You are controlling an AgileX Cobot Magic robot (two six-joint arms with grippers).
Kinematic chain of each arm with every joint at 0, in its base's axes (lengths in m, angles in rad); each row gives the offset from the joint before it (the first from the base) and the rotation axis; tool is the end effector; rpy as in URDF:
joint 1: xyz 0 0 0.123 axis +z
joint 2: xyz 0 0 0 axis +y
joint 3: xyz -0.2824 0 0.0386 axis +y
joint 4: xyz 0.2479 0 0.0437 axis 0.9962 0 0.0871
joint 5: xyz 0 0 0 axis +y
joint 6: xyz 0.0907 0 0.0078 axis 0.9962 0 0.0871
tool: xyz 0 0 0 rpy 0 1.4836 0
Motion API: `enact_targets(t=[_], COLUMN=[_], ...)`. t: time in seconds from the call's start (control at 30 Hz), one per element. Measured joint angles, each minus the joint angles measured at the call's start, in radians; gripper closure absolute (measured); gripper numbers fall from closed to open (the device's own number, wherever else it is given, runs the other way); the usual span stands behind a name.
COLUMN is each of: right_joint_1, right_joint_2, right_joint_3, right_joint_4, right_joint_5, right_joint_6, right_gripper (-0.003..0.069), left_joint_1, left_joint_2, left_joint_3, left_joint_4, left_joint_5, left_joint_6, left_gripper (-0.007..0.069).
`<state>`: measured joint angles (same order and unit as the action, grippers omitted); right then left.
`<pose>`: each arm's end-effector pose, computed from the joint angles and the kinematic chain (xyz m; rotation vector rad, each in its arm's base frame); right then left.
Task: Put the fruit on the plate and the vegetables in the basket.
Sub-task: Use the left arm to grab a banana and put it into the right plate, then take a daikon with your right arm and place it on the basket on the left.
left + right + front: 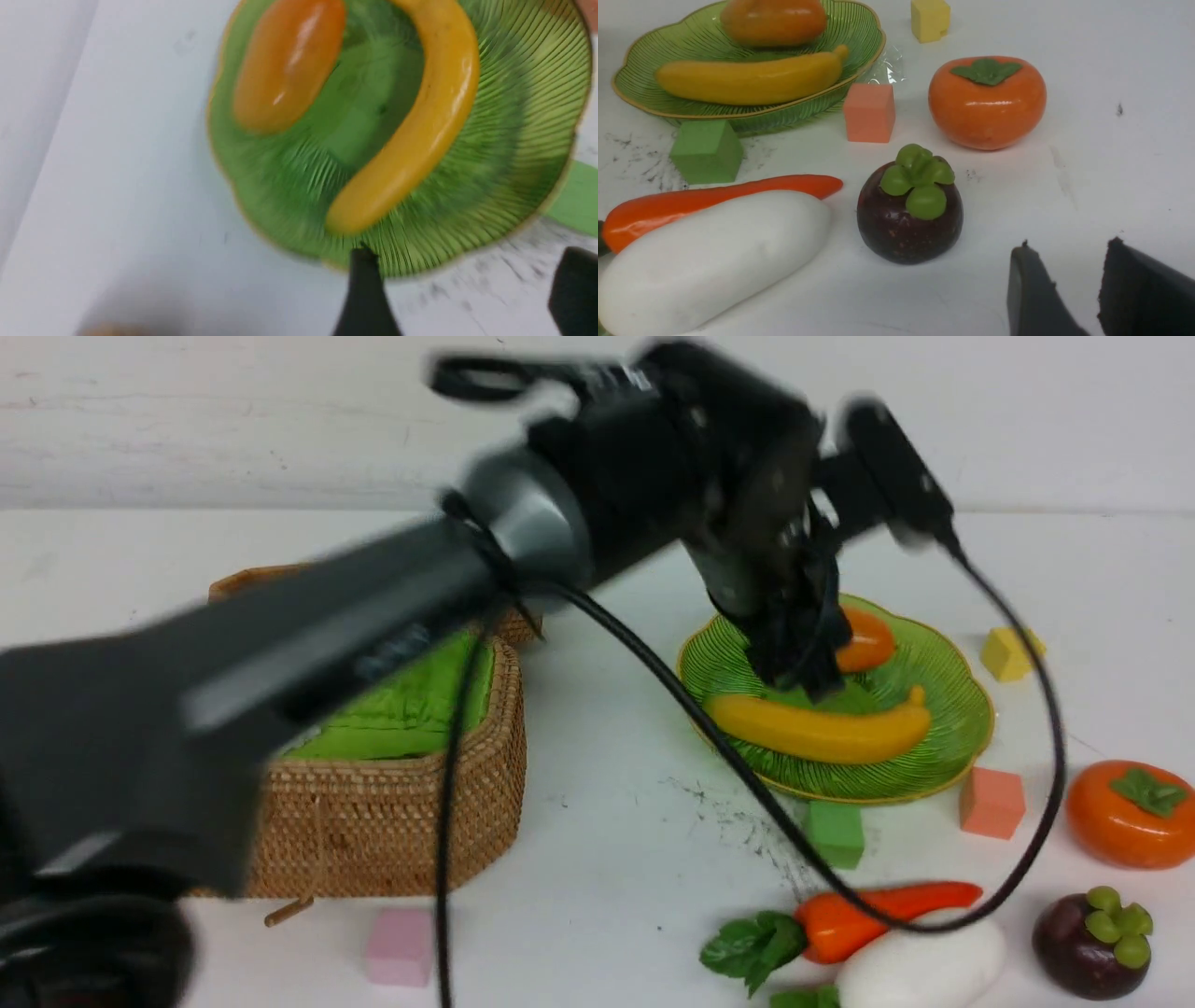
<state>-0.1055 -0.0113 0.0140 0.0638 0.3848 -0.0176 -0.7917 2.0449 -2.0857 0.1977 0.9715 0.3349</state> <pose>0.0521 -0.0033 0.1745 0.1209 1.8664 -0.0217 0.3403 -0.3236 0.3438 1.3264 1.9893 0.0343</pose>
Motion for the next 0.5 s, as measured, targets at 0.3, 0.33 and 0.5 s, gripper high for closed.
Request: enact_targets(t=[0.3,0.33,0.5], right_joint_1=[0.000,0.000,0.000], right_joint_2=[0.000,0.000,0.000], right_joint_3=[0.000,0.000,0.000], right_joint_4=[0.000,0.000,0.000], right_joint_5=[0.000,0.000,0.000], right_joint_6=[0.000,0.000,0.000], right_gripper=[0.0417,0.0417,0.0417], left_joint_1=[0.034,0.047,0.129], left_joint_2=[-0.221,-0.243,-0.385], left_joint_3=[-0.001,0.002,0.042], left_joint_4=[0.068,0.064,0.027], left_joint_5=[0.272,0.276,0.276], left_joint_6=[-0.191,-0.213,-0.299], left_gripper=[0.0519,0.0547,0.0632])
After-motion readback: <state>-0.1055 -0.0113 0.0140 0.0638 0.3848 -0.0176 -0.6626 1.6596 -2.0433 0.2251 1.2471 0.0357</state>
